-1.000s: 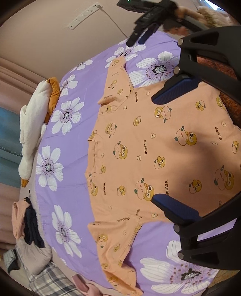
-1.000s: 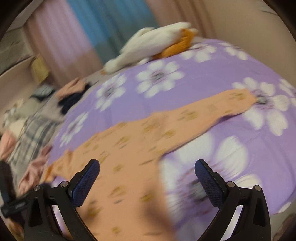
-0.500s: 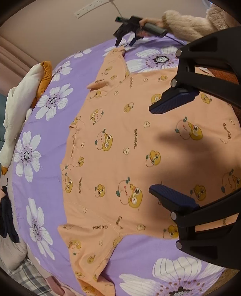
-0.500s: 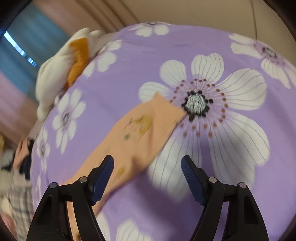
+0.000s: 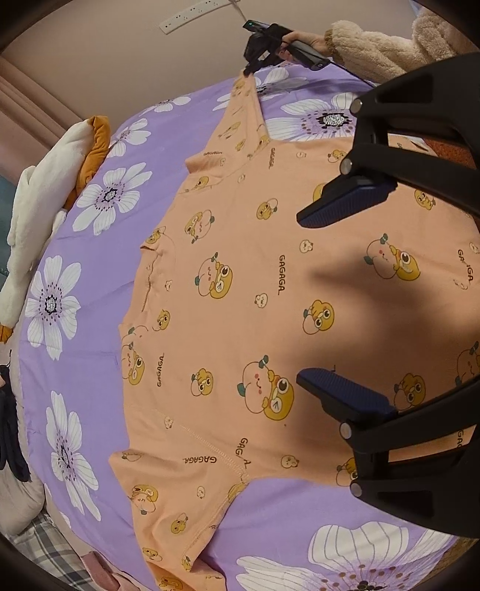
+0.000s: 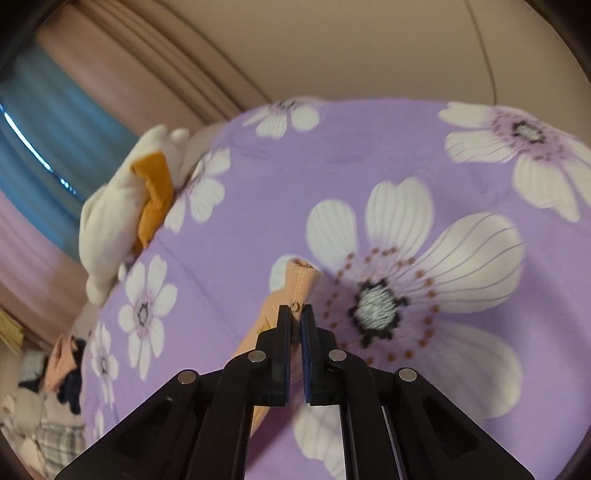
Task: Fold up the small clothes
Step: 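Grasp the orange sleeve cuff with the right gripper, then lift the sleeve and carry it across the garment body with the right gripper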
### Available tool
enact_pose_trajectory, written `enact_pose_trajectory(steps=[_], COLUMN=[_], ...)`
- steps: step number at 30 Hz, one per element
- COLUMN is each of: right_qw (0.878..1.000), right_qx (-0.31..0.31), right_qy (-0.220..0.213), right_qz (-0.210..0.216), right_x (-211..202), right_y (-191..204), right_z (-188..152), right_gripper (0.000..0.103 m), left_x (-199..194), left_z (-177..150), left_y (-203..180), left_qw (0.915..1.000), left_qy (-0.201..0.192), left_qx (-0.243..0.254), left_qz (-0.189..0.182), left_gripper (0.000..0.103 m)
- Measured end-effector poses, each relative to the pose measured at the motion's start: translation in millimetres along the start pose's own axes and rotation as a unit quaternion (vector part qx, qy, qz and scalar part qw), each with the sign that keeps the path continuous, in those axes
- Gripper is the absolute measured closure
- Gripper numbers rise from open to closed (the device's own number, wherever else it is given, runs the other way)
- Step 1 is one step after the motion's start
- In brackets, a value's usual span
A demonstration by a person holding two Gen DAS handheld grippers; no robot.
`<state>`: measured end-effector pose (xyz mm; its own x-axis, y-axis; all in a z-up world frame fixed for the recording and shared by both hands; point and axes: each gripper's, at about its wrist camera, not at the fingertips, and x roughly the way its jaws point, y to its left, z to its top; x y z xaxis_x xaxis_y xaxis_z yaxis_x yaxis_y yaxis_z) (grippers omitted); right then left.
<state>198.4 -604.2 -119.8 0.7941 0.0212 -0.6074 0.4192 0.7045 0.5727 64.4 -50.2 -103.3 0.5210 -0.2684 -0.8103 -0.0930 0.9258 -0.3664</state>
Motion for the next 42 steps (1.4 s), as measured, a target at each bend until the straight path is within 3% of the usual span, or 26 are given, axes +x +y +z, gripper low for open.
enact_pose_trajectory(steps=[3, 8, 14, 22, 32, 42], right_qw=[0.999, 1.0, 0.994, 0.981, 0.955, 0.925], right_qx=[0.014, -0.001, -0.096, -0.177, -0.272, -0.322], right_qy=[0.022, -0.007, -0.052, -0.065, -0.024, 0.079], right_qz=[-0.022, -0.027, -0.03, 0.038, 0.114, 0.185], right_x=[10.3, -10.7, -46.7, -81.7, -99.2, -94.6], right_y=[-13.9, -0.2, 64.9, 146.0, 235.3, 285.6], right_z=[-1.5, -0.3, -0.1, -16.9, -81.0, -164.4], right_gripper=[0.097, 0.097, 0.097, 0.097, 0.097, 0.097], left_x=[-0.7, -9.6, -24.8, -47.7, -69.7, -76.4], left_z=[0.8, 1.5, 3.9, 1.3, -7.8, -16.8], left_y=[2.7, 9.7, 22.5, 44.5, 66.9, 91.3], left_qw=[1.0, 0.9998, 0.9991, 0.9976, 0.9959, 0.9936], left_qy=[0.001, -0.007, -0.026, -0.05, -0.071, -0.073], left_qx=[-0.005, -0.019, -0.033, -0.048, -0.049, -0.069], left_qz=[-0.005, -0.008, -0.001, 0.011, 0.024, 0.05], left_gripper=[0.026, 0.025, 0.025, 0.025, 0.024, 0.024])
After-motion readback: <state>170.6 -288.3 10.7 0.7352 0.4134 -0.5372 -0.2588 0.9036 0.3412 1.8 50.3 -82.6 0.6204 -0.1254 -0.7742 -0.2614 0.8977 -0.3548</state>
